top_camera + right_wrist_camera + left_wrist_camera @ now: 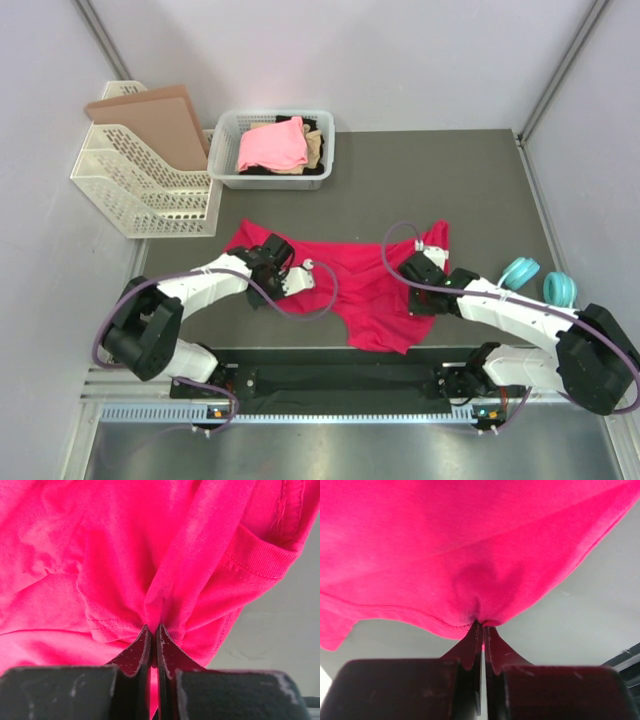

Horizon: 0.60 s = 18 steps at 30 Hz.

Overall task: Fold and stack the t-shirts
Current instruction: Flatten out the tshirt

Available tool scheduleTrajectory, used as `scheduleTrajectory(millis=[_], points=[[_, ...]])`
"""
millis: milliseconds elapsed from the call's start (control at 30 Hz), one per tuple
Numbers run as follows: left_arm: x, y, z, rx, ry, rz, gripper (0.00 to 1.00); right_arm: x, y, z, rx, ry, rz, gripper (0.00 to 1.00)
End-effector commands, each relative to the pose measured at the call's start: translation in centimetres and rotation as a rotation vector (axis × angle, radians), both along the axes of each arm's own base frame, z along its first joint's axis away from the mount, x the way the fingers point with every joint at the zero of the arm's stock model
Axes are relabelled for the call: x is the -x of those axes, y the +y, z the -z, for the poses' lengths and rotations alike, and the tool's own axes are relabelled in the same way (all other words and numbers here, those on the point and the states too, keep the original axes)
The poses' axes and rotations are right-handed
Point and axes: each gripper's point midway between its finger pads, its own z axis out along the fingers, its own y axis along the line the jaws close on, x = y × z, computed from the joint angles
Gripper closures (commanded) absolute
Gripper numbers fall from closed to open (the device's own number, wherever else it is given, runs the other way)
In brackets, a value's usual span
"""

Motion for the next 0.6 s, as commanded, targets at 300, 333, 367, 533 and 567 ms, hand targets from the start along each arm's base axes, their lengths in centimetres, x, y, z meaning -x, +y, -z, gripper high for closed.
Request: scheduleTrajectory(millis=[300, 333, 367, 533, 567], points=[[-4.3, -1.7, -11.5, 0.108, -0.231, -0.022, 1.00, -1.7, 1.0, -10.0, -0.122, -0.224, -0.012, 1.00], [-4.4, -1.9, -12.6, 0.122, -0.249, -0.022, 1.00, -1.4, 0.7, -11.4, -0.137, -0.250, -0.018, 1.00], [-4.4, -1.8, -14.0, 0.138, -0.274, -0.026, 1.00, -1.3, 0.8, -12.6, -0.149, -0.274, -0.036, 1.00], [-4.2, -1.0, -21.1, 0.190, -0.405, -0.050, 1.00, -0.2, -0.2, -21.8, -0.308, -0.474, -0.074, 1.00], [-4.0, -0.6, -22.5, 0.204, -0.440, -0.060, 1.00, 0.1, -0.6, -23.2, -0.327, -0.511, -0.083, 1.00]])
